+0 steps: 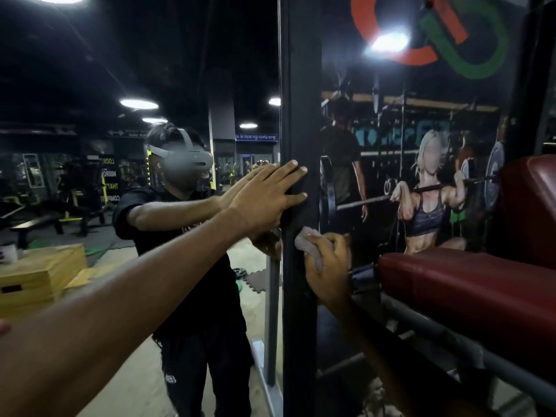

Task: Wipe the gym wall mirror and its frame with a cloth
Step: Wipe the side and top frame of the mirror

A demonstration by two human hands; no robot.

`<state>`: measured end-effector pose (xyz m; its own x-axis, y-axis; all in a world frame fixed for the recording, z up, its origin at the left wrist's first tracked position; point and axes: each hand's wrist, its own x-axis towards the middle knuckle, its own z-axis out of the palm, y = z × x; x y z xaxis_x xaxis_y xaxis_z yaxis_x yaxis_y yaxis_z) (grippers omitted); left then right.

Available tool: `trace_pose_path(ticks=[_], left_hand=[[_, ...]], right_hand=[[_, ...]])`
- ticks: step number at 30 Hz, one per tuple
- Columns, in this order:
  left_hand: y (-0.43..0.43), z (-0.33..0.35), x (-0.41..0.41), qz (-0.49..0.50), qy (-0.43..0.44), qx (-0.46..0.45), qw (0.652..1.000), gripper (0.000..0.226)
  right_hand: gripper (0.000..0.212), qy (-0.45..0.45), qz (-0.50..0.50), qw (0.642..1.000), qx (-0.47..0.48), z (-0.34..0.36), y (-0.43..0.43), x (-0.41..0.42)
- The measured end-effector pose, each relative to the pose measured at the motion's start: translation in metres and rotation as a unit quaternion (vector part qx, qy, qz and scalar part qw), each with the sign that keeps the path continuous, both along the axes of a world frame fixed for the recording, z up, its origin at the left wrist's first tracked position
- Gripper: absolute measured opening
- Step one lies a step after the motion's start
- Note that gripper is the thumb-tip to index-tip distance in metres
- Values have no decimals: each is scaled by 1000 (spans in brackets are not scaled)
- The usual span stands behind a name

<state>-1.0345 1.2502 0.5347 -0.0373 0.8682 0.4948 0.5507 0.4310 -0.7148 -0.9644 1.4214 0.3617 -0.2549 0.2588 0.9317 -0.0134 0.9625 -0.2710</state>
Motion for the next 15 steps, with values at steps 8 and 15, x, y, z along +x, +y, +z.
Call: trace_pose_path(ticks=[8, 15], left_hand=[[6, -16, -5, -2, -1, 17, 1000, 66], [9, -63, -2, -6, -22, 71, 997, 60]], right_hand=[[53, -6, 63, 978, 198, -17, -14, -6], [40, 2, 96, 982, 161, -50, 5, 8]])
